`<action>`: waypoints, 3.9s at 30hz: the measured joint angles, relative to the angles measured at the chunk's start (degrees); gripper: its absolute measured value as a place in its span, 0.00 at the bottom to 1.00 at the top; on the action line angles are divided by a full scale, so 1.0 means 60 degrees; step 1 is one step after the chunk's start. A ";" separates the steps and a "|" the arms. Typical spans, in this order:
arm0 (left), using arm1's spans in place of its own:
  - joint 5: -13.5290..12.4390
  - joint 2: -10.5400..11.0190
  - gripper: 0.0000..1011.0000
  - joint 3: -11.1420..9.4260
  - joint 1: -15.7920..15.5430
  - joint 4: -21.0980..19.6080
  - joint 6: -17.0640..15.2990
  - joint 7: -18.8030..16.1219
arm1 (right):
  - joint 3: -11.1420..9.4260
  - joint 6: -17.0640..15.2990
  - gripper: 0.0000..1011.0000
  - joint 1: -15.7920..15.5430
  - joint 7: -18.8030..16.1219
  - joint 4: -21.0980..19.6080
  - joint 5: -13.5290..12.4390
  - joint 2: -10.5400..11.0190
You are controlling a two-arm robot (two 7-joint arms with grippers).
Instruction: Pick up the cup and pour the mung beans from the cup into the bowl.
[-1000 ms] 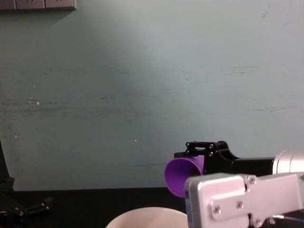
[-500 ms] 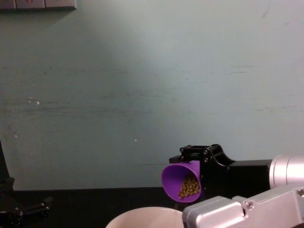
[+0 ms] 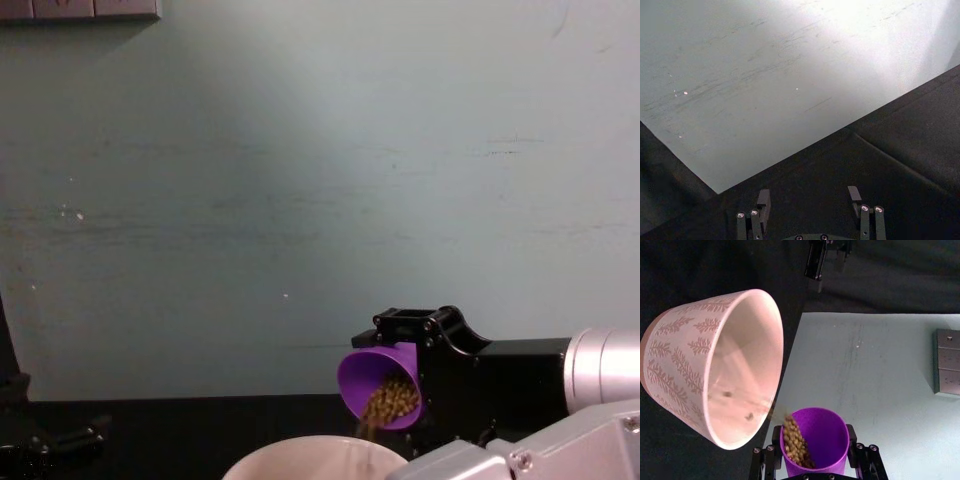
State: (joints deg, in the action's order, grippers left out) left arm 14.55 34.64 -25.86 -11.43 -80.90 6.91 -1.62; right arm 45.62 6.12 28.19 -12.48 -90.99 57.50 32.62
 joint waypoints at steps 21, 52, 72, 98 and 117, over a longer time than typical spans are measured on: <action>0.0000 0.0000 0.99 -0.0001 0.0000 0.0000 0.0000 0.0000 | 0.0070 -0.0013 0.72 -0.0002 0.0107 -0.0045 0.0405 0.0034; 0.0000 0.0000 0.99 0.0000 0.0000 0.0000 0.0000 0.0000 | 0.0242 -0.0060 0.72 0.0076 0.0281 -0.0070 0.0836 0.0119; 0.0000 0.0000 0.99 0.0000 0.0000 0.0000 0.0000 0.0000 | 0.0419 -0.0148 0.72 0.0151 0.0651 -0.0079 0.1335 0.0150; 0.0000 0.0000 0.99 0.0000 0.0000 0.0000 0.0000 0.0000 | 0.0799 -0.0233 0.72 0.0384 0.1378 -0.0034 0.2340 0.0291; 0.0000 0.0001 0.99 0.0000 0.0000 0.0000 0.0000 0.0000 | 0.0667 -0.0561 0.72 0.0356 0.1428 -0.0191 0.2262 0.0403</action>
State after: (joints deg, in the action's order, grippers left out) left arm 14.55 34.65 -25.86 -11.43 -80.90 6.91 -1.62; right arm 49.62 2.76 30.33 -3.91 -92.14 71.07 35.03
